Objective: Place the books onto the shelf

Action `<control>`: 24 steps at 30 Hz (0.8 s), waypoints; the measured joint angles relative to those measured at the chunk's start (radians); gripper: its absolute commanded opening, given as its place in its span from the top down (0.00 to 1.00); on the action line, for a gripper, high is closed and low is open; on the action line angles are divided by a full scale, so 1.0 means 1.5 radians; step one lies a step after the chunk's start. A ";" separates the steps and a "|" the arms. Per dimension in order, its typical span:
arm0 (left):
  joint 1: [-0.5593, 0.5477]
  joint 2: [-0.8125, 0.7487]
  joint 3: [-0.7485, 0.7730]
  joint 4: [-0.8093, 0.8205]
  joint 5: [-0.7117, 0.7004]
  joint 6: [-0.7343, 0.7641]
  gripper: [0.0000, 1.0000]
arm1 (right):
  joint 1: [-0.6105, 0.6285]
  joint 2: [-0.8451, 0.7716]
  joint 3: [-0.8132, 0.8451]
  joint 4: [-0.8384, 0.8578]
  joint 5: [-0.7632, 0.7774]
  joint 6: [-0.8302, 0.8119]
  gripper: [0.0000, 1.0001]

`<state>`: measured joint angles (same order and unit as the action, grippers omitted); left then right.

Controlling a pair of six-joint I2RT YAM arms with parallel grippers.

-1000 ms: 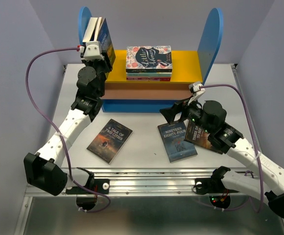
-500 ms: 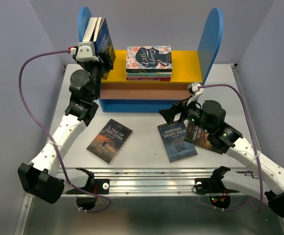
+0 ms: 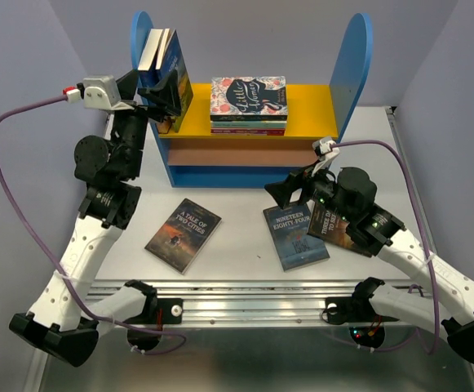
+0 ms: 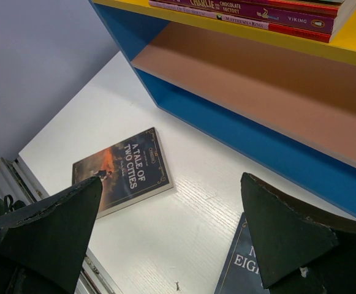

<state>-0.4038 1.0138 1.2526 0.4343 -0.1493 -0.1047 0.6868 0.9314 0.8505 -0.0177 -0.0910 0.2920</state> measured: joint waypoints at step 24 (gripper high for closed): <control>-0.056 0.340 0.244 -0.163 -0.086 -0.038 0.01 | 0.000 0.002 0.000 -0.001 0.020 -0.001 0.00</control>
<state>-0.4873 1.5242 1.6184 0.1898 -0.2779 -0.1616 0.6868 0.9340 0.8505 -0.0185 -0.0608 0.2905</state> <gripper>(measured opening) 0.986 0.998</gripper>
